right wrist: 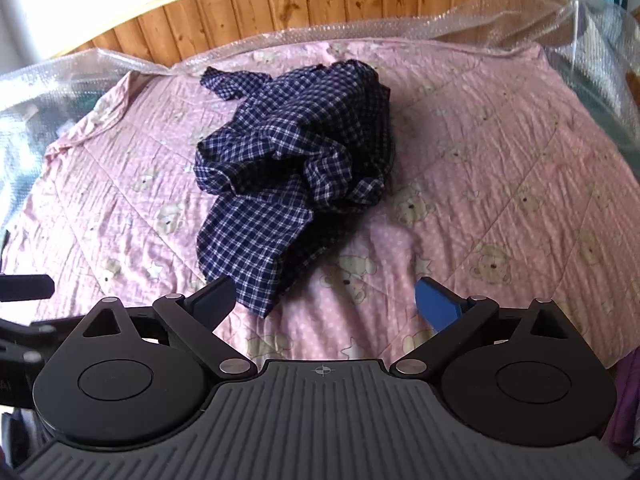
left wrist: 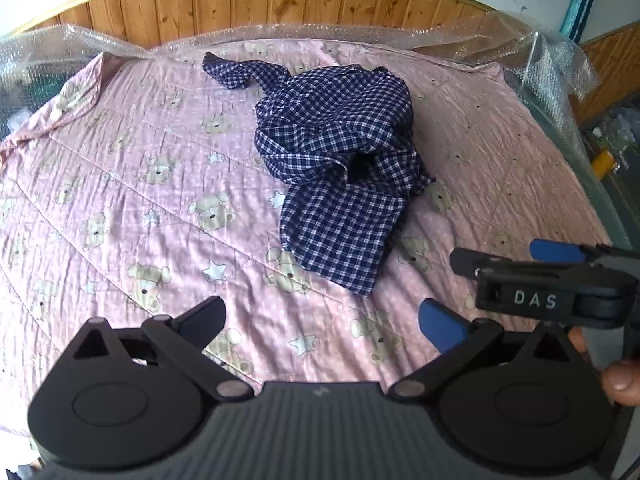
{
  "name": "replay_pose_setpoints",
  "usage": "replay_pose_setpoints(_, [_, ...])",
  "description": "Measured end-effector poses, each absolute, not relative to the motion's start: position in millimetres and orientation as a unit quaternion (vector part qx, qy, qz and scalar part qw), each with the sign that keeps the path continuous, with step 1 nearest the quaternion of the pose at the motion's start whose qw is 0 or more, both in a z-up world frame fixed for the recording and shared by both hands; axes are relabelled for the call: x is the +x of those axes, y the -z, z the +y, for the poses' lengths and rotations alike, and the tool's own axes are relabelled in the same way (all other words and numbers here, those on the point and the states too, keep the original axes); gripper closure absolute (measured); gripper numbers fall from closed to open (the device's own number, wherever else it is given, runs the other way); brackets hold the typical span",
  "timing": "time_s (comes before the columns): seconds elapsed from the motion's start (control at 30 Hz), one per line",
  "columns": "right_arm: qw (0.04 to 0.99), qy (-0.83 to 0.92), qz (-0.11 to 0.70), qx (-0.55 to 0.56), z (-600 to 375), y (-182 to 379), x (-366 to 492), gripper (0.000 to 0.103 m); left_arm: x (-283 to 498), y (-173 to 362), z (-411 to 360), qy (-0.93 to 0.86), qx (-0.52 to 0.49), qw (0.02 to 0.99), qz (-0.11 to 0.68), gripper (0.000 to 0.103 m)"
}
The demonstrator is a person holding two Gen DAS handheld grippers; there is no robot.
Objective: Fold clothes
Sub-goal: 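Move both grippers toward the crumpled checked shirt and close them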
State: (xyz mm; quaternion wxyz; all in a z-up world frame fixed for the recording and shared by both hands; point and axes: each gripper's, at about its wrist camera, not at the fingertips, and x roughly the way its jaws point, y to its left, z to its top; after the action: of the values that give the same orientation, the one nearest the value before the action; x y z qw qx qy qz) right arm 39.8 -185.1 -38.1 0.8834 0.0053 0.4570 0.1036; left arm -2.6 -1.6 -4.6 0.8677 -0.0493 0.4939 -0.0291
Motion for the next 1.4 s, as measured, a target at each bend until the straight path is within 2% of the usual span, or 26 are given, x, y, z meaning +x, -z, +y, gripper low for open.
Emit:
replay_pose_setpoints(0.2, [0.872, -0.100, 0.479, -0.004, -187.2, 45.9, 49.1, 0.005, -7.8, 13.8, -4.8, 0.032, -0.034, 0.863, 0.502, 0.000])
replay_pose_setpoints(0.47, [0.887, -0.096, 0.452, -0.015, -177.6, 43.5, 33.2, 0.005, -12.9, 20.5, -9.0, 0.034, -0.024, 0.859, 0.510, 0.000])
replay_pose_setpoints(0.93, [0.885, -0.106, 0.453, -0.029, -169.1, 42.3, 37.3, 0.005, -16.5, 20.4, 2.3, 0.045, -0.045, 0.860, 0.507, 0.000])
replay_pose_setpoints(1.13, [0.887, -0.105, 0.448, -0.038, -166.6, 41.5, 37.0, 0.006, -19.4, 21.5, 1.9, 0.048, -0.051, 0.859, 0.507, 0.006])
replay_pose_setpoints(1.4, [0.887, -0.107, 0.447, -0.046, -165.7, 41.5, 34.5, 0.017, -21.8, 21.9, 0.9, 0.051, -0.055, 0.858, 0.509, 0.015])
